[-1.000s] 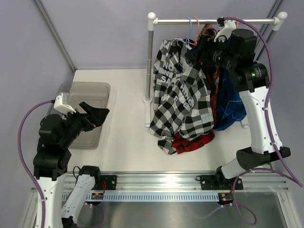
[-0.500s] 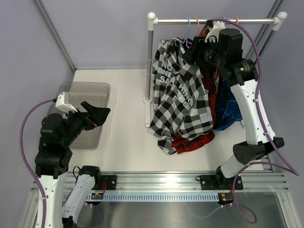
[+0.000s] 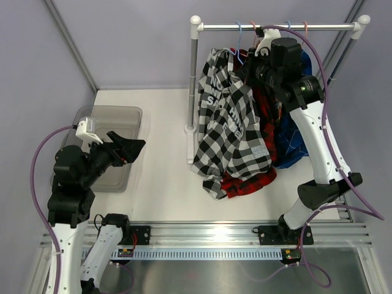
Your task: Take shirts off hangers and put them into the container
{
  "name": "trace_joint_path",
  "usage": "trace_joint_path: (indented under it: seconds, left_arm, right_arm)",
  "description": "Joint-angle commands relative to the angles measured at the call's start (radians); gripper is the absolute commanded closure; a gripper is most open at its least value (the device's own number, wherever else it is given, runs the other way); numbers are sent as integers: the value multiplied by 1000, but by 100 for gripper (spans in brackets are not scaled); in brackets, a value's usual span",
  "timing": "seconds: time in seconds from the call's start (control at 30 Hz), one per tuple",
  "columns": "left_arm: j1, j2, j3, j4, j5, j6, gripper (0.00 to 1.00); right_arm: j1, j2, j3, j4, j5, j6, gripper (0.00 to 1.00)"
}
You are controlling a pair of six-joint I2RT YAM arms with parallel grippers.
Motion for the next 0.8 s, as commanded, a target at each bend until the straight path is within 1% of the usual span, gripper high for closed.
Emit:
trace_joint_path:
  seconds: [0.0,0.1,0.13,0.17,0.23,0.37,0.4,0.47,0.5,0.57,0.6,0.63,0.67,0.7,0.73,0.77]
  left_arm:
    - [4,28,35,83,101,47,19]
    - [4,53,86,80,108,69,19]
    - [4,71,107,84,113,72,19]
    - [4,82,116,87,113,72,19]
    - [4,120,130,101,124,72,18]
    - [-6,195,190,156,147,66,18]
    - [-29,211,207,162,142,70,18]
    - [-66,264,273,178,115,84,18]
    - [-113,283,296,193,104,87,18]
    - [-173,333,357,214,67,109,19]
    - [-246,349,376,221,35,122,19]
    - [-291,362,394,222,0,157,20]
    - [-327,385,409,222,-58,176,20]
    - [-386,393,428,222,-82,185,20]
    - [-408,398,428,239,-97,193,20]
    - [-425,398,419,256,-105,195,20]
  right_arm:
    - [15,-79,94,27,32,-29,100]
    - [17,-87,160,-9,20,-26,100]
    - [17,-80,205,-25,12,-23,100]
    - [17,-76,229,-57,5,-21,100]
    - [18,-70,262,-69,-18,-18,100]
    - [18,-83,256,-97,-63,0,100]
    - [18,-94,252,-105,-76,6,100]
    - [23,-125,177,-96,-116,31,100]
    - [37,-174,76,-79,-133,46,100]
    - [54,-229,-31,-22,-171,63,100]
    - [64,-279,-84,-7,-181,72,100]
    - [86,-301,-177,7,-187,92,100]
    - [99,-324,-217,32,-182,100,100]
    - [112,-373,-263,45,-182,111,100]
    - [132,-399,-353,65,-189,132,100]
    - [138,-422,-392,103,-208,143,100]
